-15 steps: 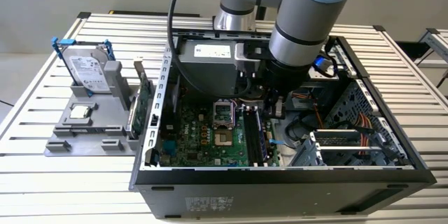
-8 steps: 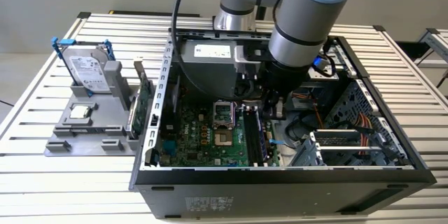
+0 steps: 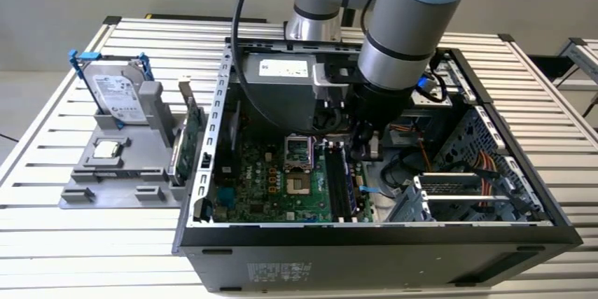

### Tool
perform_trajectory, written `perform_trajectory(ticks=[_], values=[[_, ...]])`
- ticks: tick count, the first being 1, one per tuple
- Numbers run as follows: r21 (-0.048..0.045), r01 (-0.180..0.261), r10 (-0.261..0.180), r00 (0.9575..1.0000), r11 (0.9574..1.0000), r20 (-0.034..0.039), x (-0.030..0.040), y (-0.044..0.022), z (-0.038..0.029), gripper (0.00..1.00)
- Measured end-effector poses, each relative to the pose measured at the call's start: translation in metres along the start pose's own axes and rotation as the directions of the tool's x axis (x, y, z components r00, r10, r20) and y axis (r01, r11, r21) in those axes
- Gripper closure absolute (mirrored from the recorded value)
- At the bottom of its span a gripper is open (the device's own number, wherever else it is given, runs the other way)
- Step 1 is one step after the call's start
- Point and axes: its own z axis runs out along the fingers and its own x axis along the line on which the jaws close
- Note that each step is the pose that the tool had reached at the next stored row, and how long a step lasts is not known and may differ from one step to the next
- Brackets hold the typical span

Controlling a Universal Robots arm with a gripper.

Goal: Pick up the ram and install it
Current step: 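Press down the ram until it locks into place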

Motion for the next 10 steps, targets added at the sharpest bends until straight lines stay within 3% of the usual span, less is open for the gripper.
perform_trajectory(ticks=[10], values=[[-0.0003, 0.0, 0.0, 1.0, 1.0, -0.0027, -0.0007, -0.0005, 0.0174, 1.0]])
